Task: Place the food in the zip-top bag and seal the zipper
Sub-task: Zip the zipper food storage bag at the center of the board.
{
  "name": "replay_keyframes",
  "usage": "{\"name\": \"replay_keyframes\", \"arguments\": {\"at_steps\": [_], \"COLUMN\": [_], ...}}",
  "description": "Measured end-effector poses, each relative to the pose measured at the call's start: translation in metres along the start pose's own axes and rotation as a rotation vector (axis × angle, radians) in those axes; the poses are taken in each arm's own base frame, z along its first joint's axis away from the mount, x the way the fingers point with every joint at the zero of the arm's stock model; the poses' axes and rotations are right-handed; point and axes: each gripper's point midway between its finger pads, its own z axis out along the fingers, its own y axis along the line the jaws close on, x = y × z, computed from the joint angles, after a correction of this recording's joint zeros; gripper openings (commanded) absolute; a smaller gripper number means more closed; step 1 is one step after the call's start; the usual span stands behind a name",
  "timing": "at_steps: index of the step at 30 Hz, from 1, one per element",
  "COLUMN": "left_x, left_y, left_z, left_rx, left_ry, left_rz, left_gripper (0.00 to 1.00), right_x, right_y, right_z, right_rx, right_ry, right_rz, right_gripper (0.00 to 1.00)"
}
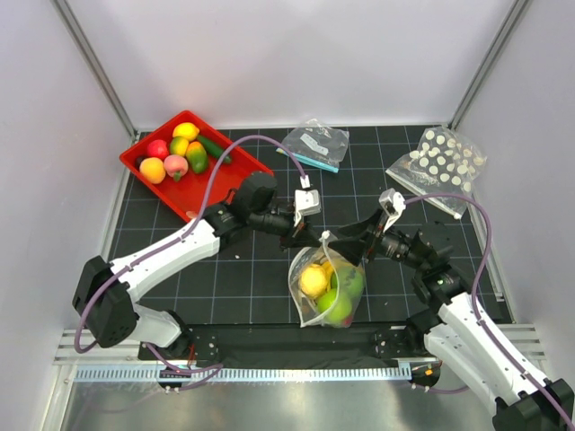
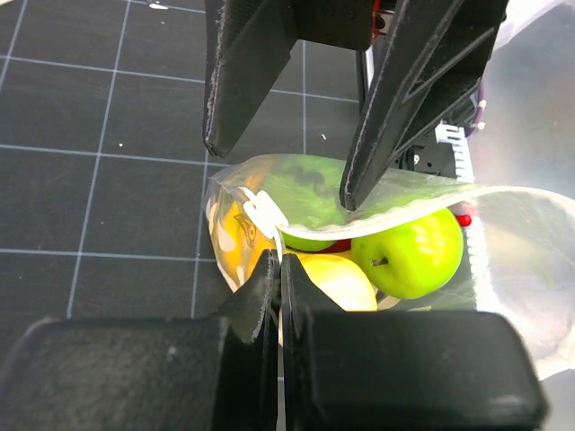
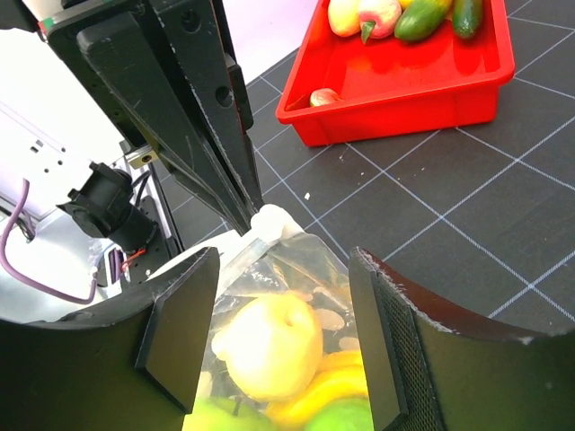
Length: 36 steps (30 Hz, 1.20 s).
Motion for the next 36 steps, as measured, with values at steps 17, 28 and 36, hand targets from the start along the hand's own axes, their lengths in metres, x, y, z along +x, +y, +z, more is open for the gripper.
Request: {"name": "replay_keyframes", "arguments": {"at_steps": [17, 28, 36], "left_x": [-0.022, -0.02, -0.025], "left_y": [-0.037, -0.078, -0.091], "left_z": [-0.018, -0.031, -0.039], "left_rx": [0.149, 0.365, 0.432], "left_ry": [-0.08, -0.085, -0.091], "left_rz": [0.171, 0.156, 0.133], "left_gripper": [0.0, 0.0, 0.0], "right_x": [0.014, 0.007, 0.021], "right_y": [0.011, 0.043, 0.07], "right_z": [0.005, -0.001, 0.006], "right_rx": [-0.104, -0.254, -0.382], "right_ry": [0.037, 0.024, 0.103], "right_rz": [-0.002, -0.066, -0.054], "right_gripper": [0.83, 0.81, 0.75]}}
